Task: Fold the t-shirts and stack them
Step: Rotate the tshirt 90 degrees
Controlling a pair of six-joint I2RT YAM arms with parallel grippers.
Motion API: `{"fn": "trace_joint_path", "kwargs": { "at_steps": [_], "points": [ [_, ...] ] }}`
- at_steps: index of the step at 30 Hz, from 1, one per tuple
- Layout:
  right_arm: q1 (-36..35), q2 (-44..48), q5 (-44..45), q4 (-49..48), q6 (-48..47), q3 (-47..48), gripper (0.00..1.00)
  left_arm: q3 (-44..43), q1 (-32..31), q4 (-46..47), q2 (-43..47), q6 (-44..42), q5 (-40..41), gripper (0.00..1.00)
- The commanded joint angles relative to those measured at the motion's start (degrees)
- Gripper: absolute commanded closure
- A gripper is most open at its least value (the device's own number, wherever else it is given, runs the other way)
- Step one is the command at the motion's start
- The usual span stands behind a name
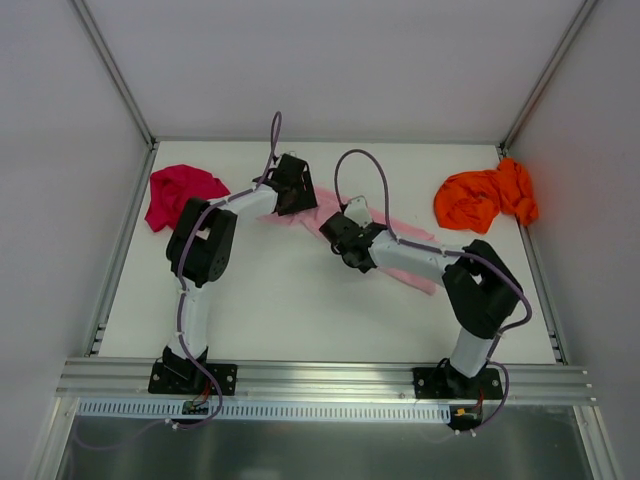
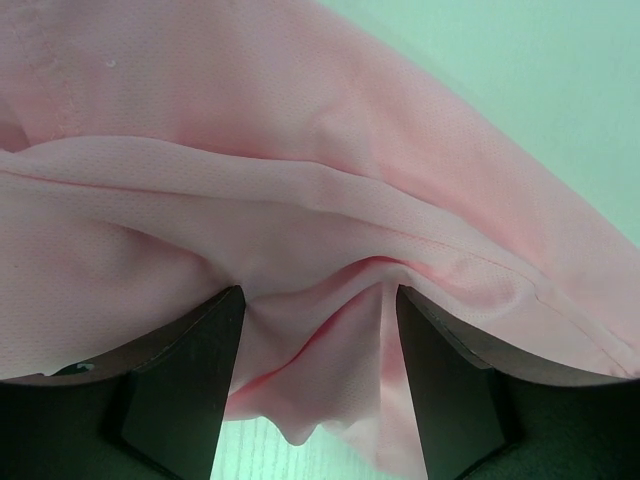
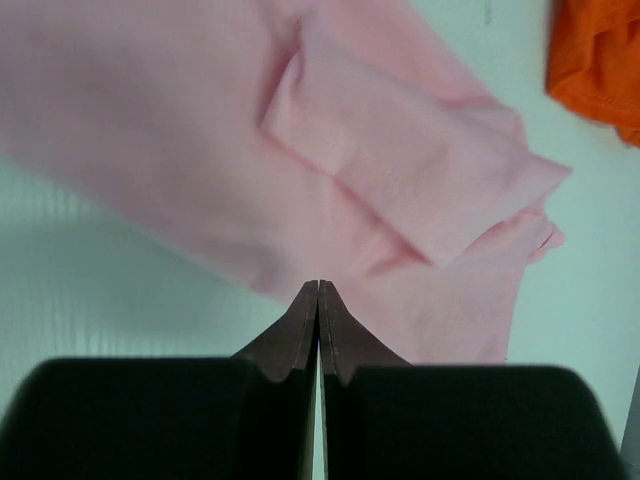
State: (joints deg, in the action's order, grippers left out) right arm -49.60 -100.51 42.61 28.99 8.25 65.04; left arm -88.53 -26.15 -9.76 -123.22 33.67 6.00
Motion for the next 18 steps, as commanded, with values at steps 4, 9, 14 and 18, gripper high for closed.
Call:
{"fn": "trace_joint_path", "kwargs": {
  "at_steps": [4, 9, 14, 18],
  "points": [
    [9.2, -7.0, 9.0, 5.7, -2.2, 14.5, 0.99, 0.7, 2.6, -5.0, 0.2, 0.3, -4.0, 0.36],
    [14.1, -11.0, 12.6, 8.4, -6.0, 23.0, 0.99, -4.1, 4.1, -8.0, -0.9, -0.9, -4.3, 0.36],
    [19.4, -13.4, 14.3, 10.1, -7.8, 25.9, 0.99, -7.4, 5.2, -9.7, -2.7, -1.8, -5.6, 0.36],
    [23.1, -17.6, 12.2, 15.6, -7.8, 31.3, 0.99, -8.7, 6.8, -10.2, -3.6, -1.9, -5.8, 0.36]
  ]
}}
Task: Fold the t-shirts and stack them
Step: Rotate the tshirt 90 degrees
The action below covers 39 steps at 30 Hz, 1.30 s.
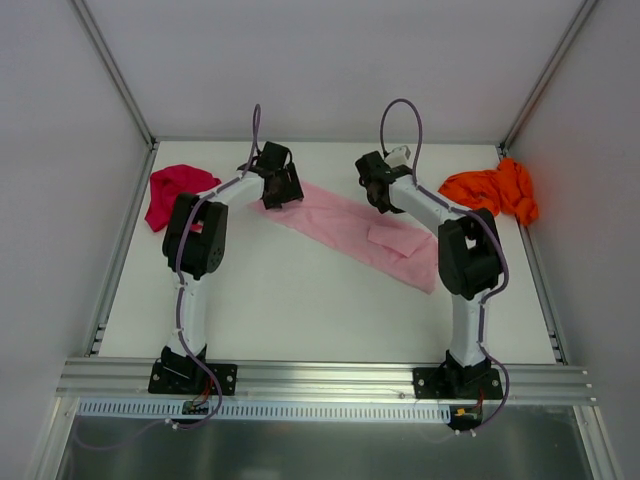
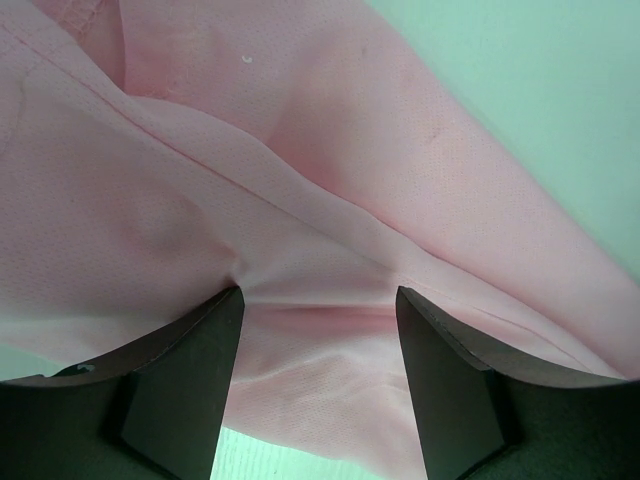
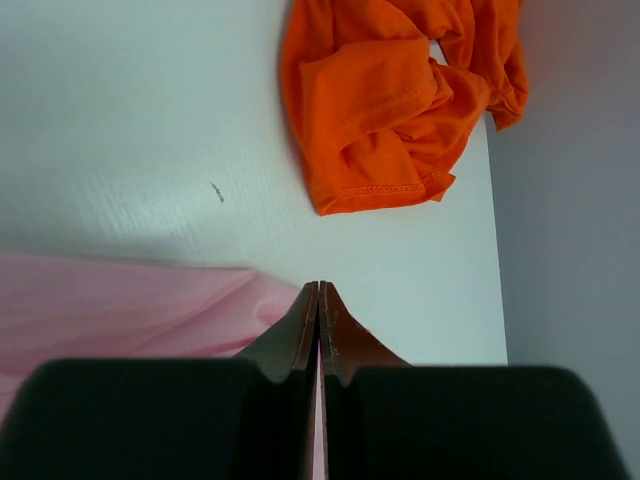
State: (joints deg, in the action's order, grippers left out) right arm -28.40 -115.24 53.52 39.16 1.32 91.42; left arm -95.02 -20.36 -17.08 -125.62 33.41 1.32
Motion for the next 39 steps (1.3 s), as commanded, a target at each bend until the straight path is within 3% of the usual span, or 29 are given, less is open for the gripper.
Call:
{"fn": "trace_joint_path", "kwargs": {
  "at_steps": [1, 4, 6, 8, 11, 19, 27, 33, 39],
  "points": [
    [2.3, -4.1, 0.7, 7.1, -0.1, 6.3, 0.99, -2.5, 1.0, -3.4, -1.6, -1.8, -1.1, 0.36],
    [3.5, -7.7, -3.1, 9.8, 0.4, 8.6, 0.99, -3.9, 1.4, -4.4, -2.4, -2.2, -1.1, 0.37],
    [3.6, -8.3, -4.9, 10.0, 0.6, 8.3, 0.99, -4.6, 1.9, -5.0, -2.8, -2.1, -1.1, 0.46],
    [3.6, -8.4, -6.4, 10.0, 1.1, 7.8, 0.99, -5.3, 2.1, -5.4, -2.8, -2.2, -1.3, 0.48],
    [3.5, -8.2, -7.8, 9.5, 1.3, 6.2, 0.99, -5.8, 2.1, -6.4, -3.0, -2.4, -2.2, 0.59],
    [3.1, -7.7, -11.9, 9.1, 1.1, 4.1, 0.99, -6.4, 2.7, -7.8, -3.8, -2.8, -1.8, 0.53],
    [0.5, -3.1, -20.3, 4.2, 1.8, -4.5, 0.99, -6.1, 4.7, -9.6, -3.0, -3.5, -1.8, 0.44],
    [-5.0, 0.0, -21.6, -0.8, 3.4, -12.4, 0.99, -10.7, 5.2, -11.5, -6.1, -4.1, -5.2, 0.53],
    [-11.7, -0.2, -19.9, -1.4, 5.0, -14.2, 0.99, -14.7, 4.6, -11.0, -10.3, -5.4, -11.8, 0.54]
  ]
}}
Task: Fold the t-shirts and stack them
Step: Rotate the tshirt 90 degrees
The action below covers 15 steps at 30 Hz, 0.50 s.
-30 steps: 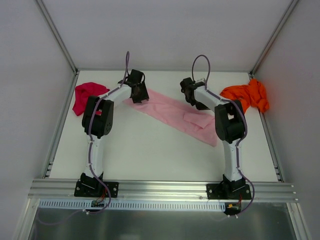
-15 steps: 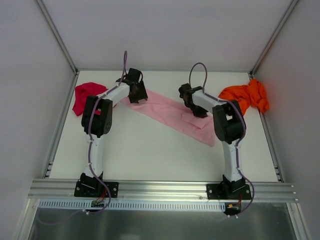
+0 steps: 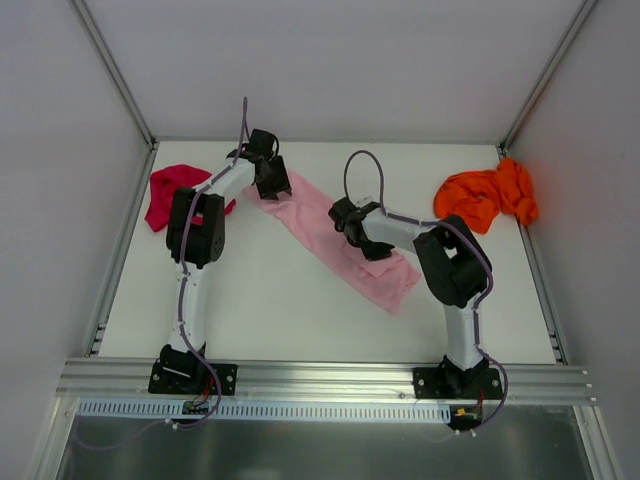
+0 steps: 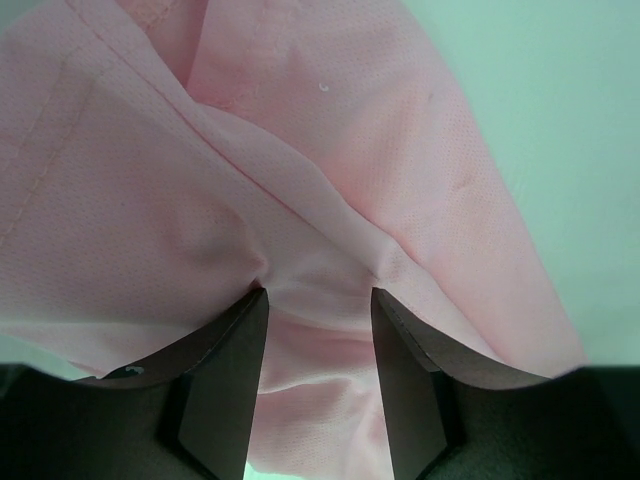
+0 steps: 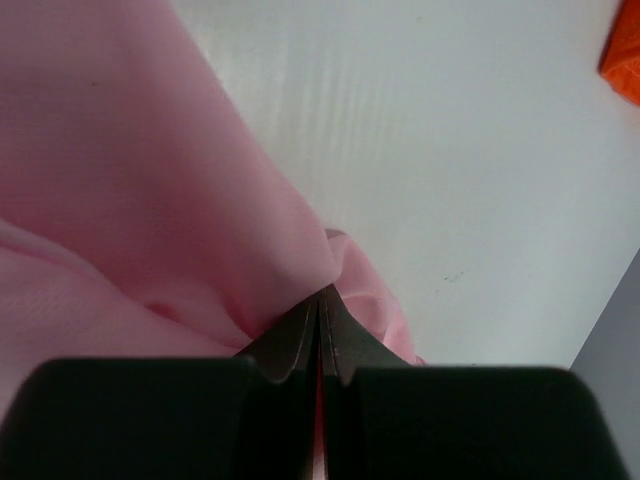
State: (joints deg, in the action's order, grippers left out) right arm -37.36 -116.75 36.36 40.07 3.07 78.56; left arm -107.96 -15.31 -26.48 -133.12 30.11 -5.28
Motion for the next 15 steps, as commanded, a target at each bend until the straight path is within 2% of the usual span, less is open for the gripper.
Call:
{"fn": "trace_joint_path", "kwargs": {
  "at_steps": [1, 5, 8, 15],
  "points": [
    [-3.1, 1.3, -2.9, -2.1, 3.4, -1.2, 0.99, -2.2, -0.6, -1.5, -3.3, -2.8, -6.0, 0.53],
    [-5.3, 1.5, -2.6, -1.8, 4.0, -1.5, 0.99, -4.6, -1.7, -1.6, -4.4, -4.5, -7.5, 0.52],
    [-7.5, 2.4, -2.9, -1.7, 4.1, -1.9, 0.99, -6.8, -1.7, -2.0, -5.7, -5.3, -9.7, 0.47],
    [-13.2, 5.1, -3.6, -2.2, 4.0, -3.7, 0.99, -11.6, -1.8, -2.8, -8.4, -7.3, -11.2, 0.16]
  ]
}}
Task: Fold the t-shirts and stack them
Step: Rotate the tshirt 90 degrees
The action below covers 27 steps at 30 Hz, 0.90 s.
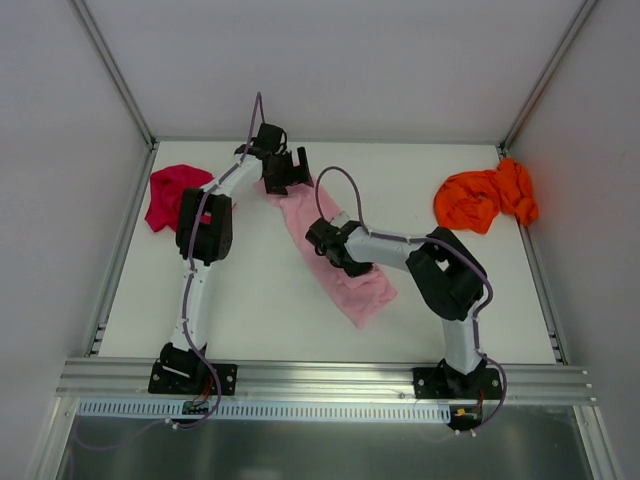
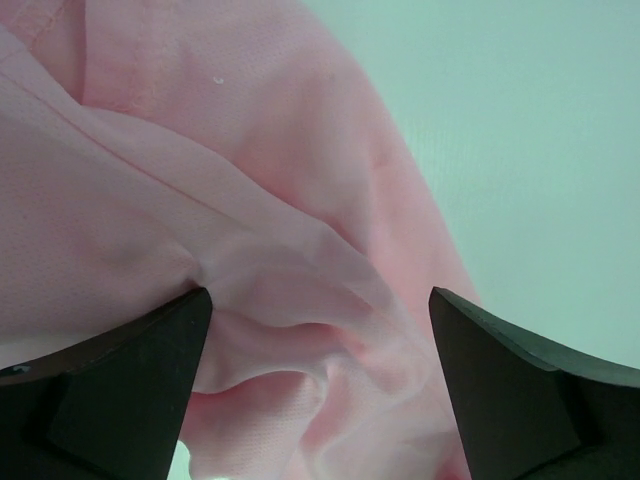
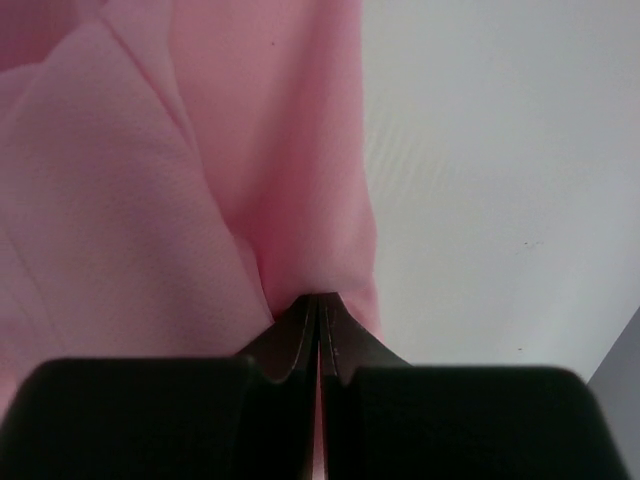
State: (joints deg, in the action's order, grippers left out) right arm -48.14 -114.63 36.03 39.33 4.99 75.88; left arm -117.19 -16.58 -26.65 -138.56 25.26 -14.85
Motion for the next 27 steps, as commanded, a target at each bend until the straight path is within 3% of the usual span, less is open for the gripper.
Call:
{"fn": "trace_joint_path", "kwargs": {
  "at_steps": [1, 4, 13, 22, 27],
  "points": [
    [-3.0, 3.5, -3.4, -1.5, 2.1, -1.2, 0.99, -2.7, -0.6, -2.9, -3.4, -2.8, -1.1, 0.03],
    [-4.0, 3.5, -3.2, -1.7, 2.3, -1.3, 0.99, -2.7, -0.6, -3.8, -2.9, -3.5, 1.0, 0.01],
    [-4.2, -0.2, -4.0, -2.4, 1.6, 0.6, 0.99, 15.0, -4.5, 2.8, 16.1, -6.9, 16.8, 0.01],
    [-4.2, 0.4, -3.8, -2.9, 1.3, 0.0, 0.99, 25.0, -6.6, 10.9, 29.6, -8.1, 20.7, 0.01],
    [-4.2, -0.1, -3.8, -3.2, 1.2, -0.2, 0.99, 26.1, -7.8, 5.5, 31.5, -4.7, 27.4, 0.01]
  ]
}}
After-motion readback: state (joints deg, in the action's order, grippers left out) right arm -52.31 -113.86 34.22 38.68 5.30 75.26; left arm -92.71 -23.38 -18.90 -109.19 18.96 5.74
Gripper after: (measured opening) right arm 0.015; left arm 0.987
